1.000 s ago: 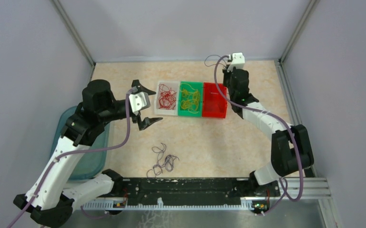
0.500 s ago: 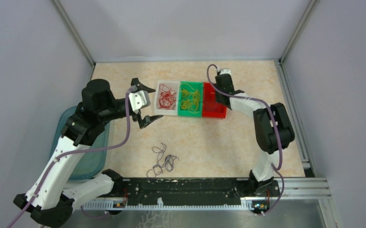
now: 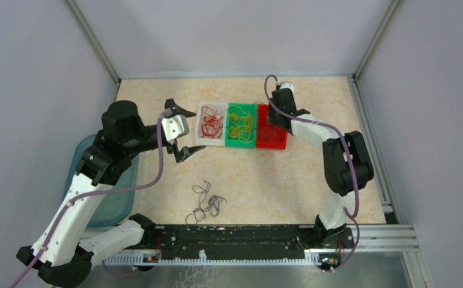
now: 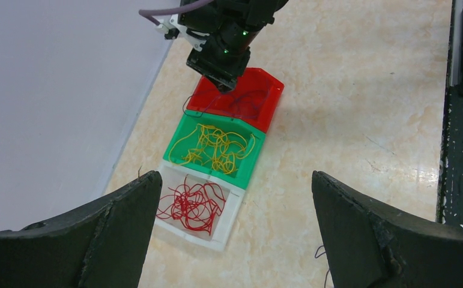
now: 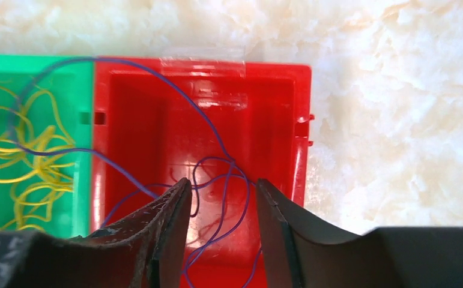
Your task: Untangle the cables
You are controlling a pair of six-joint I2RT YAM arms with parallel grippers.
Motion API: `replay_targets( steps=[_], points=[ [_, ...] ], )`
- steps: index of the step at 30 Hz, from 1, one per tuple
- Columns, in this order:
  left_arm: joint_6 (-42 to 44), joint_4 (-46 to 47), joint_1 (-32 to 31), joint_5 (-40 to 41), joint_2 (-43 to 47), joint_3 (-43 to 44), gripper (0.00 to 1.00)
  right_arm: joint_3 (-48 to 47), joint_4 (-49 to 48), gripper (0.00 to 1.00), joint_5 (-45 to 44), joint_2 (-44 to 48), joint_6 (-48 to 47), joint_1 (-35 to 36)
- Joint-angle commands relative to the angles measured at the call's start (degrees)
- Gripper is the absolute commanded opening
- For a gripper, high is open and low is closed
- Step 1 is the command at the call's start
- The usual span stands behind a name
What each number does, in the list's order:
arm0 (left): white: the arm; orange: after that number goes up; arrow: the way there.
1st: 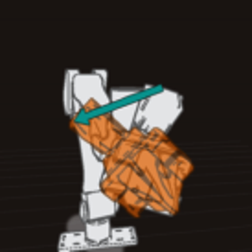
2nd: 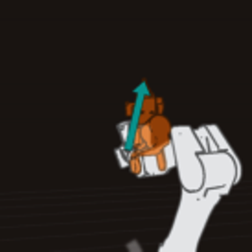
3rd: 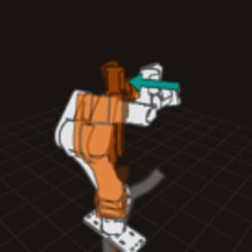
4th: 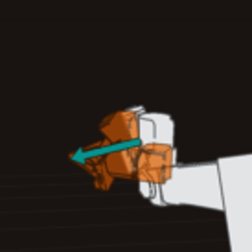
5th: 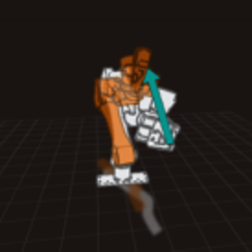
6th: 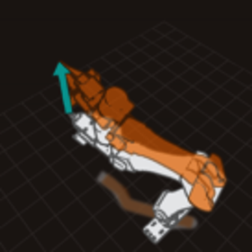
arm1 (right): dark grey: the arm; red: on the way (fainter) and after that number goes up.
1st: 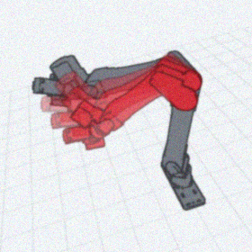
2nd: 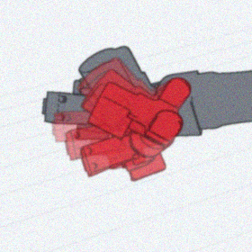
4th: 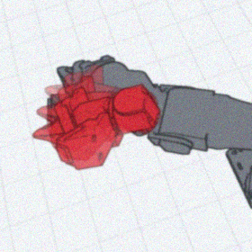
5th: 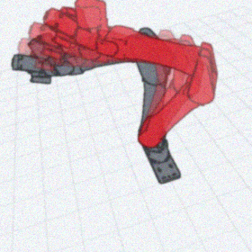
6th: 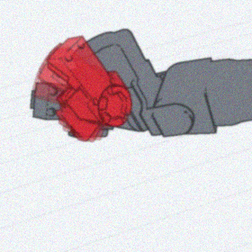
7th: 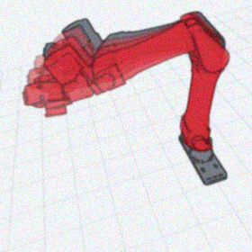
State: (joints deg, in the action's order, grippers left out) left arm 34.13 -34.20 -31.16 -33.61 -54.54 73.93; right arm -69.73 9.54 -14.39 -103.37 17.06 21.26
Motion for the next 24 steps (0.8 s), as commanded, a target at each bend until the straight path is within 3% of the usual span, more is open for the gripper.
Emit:
replay_targets(
  steps=[1, 4, 8, 13, 16, 19, 24],
  points=[
    [-0.02, 1.14, -0.22, -0.31, 0.19, 0.12, 1.00, -0.66, -1.96, 0.45, 0.22, 8.07, 1.22, 0.37],
    [-0.03, 1.21, -0.24, -0.37, 0.13, 0.14, 1.00, -0.64, -3.21, 0.46, 0.96, 12.58, 1.06, 0.37],
    [-0.43, 1.25, -0.22, -0.44, -0.02, -0.07, 1.00, -1.61, -7.62, 0.42, 9.07, 12.17, 0.85, 0.37],
    [0.28, -0.54, -0.22, 0.55, -0.22, -0.92, 1.00, -5.11, -6.95, 0.25, 16.28, 4.97, 3.38, 0.52],
    [2.23, -2.96, -0.22, 0.77, -0.98, -3.36, 1.00, 3.51, -16.71, 0.20, 16.03, 10.20, 2.31, 2.10],
    [2.71, -6.28, -0.04, 1.92, -3.22, -5.32, 1.00, 12.44, -28.39, 0.34, 17.26, 17.48, -2.08, 6.32],
    [4.61, -6.17, 3.83, 0.50, -4.86, -9.74, 1.00, 21.52, -30.09, 0.47, 24.24, 25.31, -5.15, 13.05]
  ],
)
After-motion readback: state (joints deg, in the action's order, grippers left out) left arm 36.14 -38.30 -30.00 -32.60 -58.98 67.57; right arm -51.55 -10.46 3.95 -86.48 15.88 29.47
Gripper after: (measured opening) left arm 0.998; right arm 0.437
